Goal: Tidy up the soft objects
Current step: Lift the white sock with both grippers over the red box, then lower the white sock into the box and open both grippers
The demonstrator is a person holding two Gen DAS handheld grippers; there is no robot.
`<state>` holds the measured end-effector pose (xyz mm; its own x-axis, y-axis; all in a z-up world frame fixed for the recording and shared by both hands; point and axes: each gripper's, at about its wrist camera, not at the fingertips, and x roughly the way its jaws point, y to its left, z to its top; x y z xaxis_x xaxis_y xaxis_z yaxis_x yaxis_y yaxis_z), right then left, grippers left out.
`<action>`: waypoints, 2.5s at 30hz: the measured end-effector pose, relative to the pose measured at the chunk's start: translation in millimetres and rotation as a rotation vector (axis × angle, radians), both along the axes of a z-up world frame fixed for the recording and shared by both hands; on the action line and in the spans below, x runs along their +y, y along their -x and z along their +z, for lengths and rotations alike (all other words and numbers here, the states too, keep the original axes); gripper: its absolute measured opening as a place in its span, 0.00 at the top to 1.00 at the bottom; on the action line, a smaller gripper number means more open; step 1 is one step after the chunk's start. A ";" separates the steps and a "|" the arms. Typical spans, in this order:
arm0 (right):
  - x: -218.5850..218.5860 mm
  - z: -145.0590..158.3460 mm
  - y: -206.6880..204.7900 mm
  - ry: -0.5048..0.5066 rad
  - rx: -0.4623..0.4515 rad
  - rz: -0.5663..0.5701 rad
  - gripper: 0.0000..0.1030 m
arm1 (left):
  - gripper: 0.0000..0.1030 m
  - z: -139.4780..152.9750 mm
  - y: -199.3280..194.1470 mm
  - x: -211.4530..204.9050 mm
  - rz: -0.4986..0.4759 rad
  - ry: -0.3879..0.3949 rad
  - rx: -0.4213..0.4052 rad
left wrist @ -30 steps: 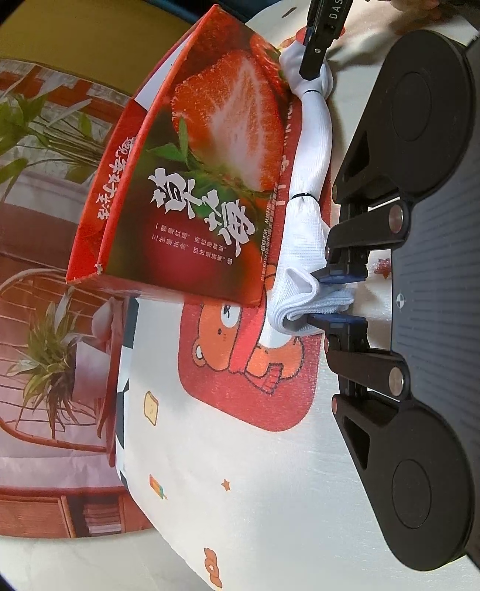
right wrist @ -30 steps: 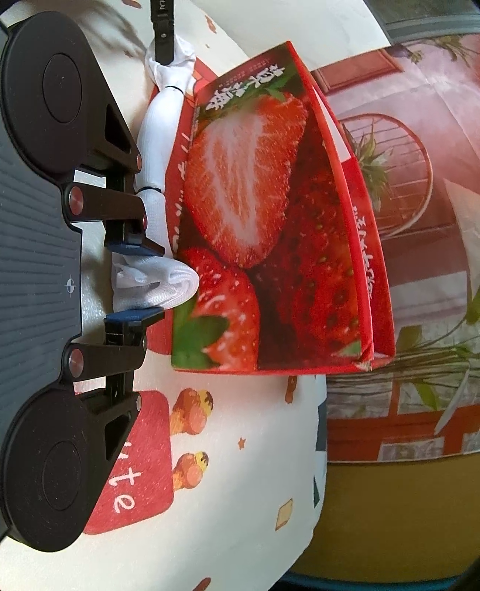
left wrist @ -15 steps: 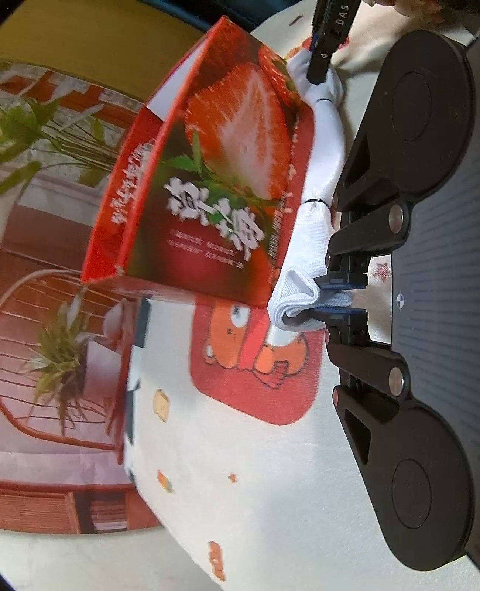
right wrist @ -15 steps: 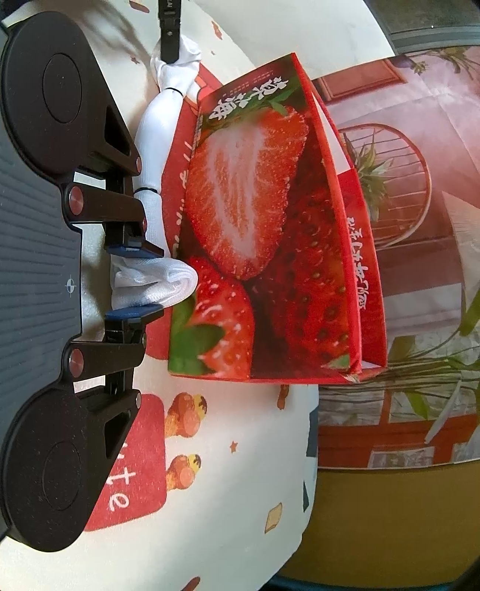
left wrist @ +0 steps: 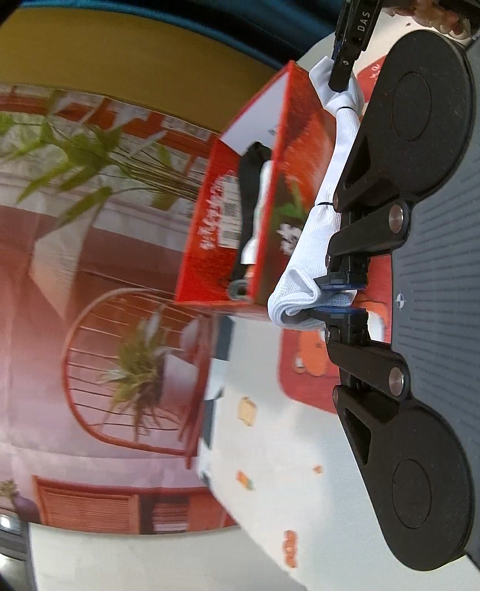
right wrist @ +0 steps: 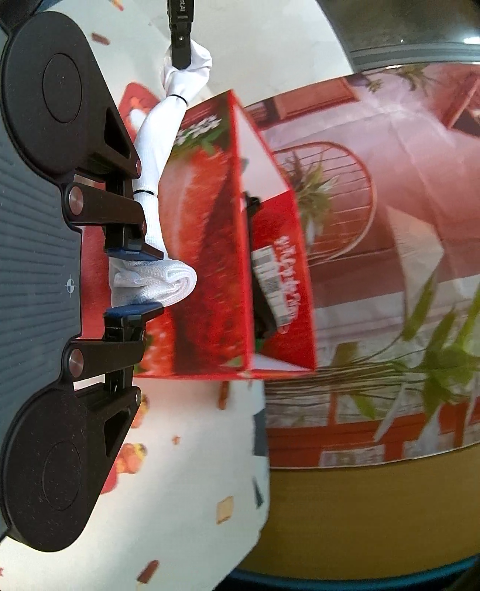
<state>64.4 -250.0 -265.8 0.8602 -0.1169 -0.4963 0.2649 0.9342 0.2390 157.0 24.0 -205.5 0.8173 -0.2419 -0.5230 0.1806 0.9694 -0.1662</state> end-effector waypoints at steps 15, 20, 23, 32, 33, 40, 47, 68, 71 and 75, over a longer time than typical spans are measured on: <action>-20.6 66.1 -10.0 0.079 -0.130 -0.034 0.81 | 0.91 52.7 -17.6 -26.2 -0.112 -0.032 -0.140; -31.5 79.3 -25.9 0.097 -0.133 -0.048 0.82 | 0.91 57.0 -37.1 -35.1 -0.112 -0.050 -0.146; -37.3 83.7 -37.4 0.108 -0.127 -0.052 0.82 | 0.91 53.6 -53.2 -39.5 -0.096 -0.071 -0.125; -42.1 66.6 -94.7 0.184 0.030 0.007 0.82 | 0.91 32.2 -96.9 -54.1 -0.173 -0.165 0.023; -41.6 64.4 -98.2 0.185 0.044 0.015 0.82 | 0.91 30.4 -99.0 -54.2 -0.179 -0.176 0.027; -39.7 50.1 -108.8 0.203 0.116 0.047 0.82 | 0.91 16.8 -111.0 -59.1 -0.210 -0.218 0.078; -43.9 44.0 -107.7 0.162 0.147 0.065 0.82 | 0.91 12.9 -111.3 -67.8 -0.249 -0.217 0.095; -34.2 38.1 -111.0 0.140 0.176 0.094 0.82 | 0.89 8.8 -117.6 -64.4 -0.253 -0.191 0.111; -35.0 38.1 -111.4 0.134 0.178 0.087 0.82 | 0.89 8.9 -116.8 -64.5 -0.251 -0.179 0.111; -38.6 37.3 -110.2 0.124 0.186 0.071 0.81 | 0.64 10.2 -117.6 -62.7 -0.236 -0.157 0.114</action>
